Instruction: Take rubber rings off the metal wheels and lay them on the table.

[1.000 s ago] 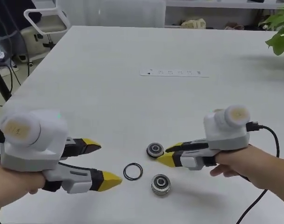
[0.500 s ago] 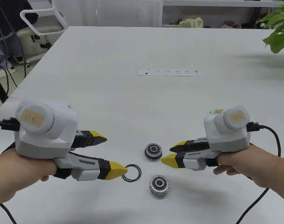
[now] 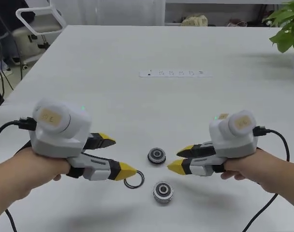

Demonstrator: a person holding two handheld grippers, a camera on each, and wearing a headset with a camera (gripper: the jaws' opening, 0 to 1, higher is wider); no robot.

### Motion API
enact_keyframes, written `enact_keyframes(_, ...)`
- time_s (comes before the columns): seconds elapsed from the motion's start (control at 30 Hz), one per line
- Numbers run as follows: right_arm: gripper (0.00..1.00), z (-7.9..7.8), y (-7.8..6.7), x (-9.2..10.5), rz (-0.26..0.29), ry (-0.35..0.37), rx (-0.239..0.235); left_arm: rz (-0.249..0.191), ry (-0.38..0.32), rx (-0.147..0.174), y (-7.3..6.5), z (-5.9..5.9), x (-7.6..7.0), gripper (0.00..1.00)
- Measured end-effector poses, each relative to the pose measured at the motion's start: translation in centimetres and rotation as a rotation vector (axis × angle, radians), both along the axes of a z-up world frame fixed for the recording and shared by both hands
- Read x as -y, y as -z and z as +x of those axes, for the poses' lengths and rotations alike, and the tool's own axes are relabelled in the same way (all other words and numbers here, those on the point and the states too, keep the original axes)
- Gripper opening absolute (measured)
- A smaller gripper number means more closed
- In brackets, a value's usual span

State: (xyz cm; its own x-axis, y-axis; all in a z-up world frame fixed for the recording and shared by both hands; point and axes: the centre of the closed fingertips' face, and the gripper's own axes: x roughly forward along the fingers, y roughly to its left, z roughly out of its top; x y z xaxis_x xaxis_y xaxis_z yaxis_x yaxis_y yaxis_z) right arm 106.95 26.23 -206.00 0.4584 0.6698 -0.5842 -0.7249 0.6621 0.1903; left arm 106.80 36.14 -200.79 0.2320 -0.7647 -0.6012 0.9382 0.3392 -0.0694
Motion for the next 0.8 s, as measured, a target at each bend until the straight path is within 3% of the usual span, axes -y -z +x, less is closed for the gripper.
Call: enact_keyframes(0.8, 0.33, 0.0, 0.7, -0.4, -0.038, -0.041, 0.020, 0.025, 0.043, -0.015, 1.5, 1.1, 2.3, 0.49)
